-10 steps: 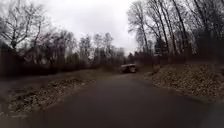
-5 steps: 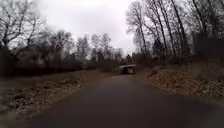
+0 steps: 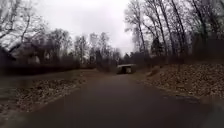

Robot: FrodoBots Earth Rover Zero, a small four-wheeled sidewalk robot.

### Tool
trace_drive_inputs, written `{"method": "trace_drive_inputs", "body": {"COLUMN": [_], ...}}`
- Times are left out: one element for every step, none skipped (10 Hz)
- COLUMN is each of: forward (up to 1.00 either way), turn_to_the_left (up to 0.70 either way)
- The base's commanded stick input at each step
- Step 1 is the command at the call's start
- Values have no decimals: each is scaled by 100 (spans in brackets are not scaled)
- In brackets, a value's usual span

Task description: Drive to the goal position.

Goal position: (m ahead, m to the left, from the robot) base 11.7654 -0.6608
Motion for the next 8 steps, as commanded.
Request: {"method": "trace_drive_inputs", "body": {"forward": [100,100,100,100,100,100,100,100], "turn_to_the_left": [0,0,0,0,0,0,0,0]}}
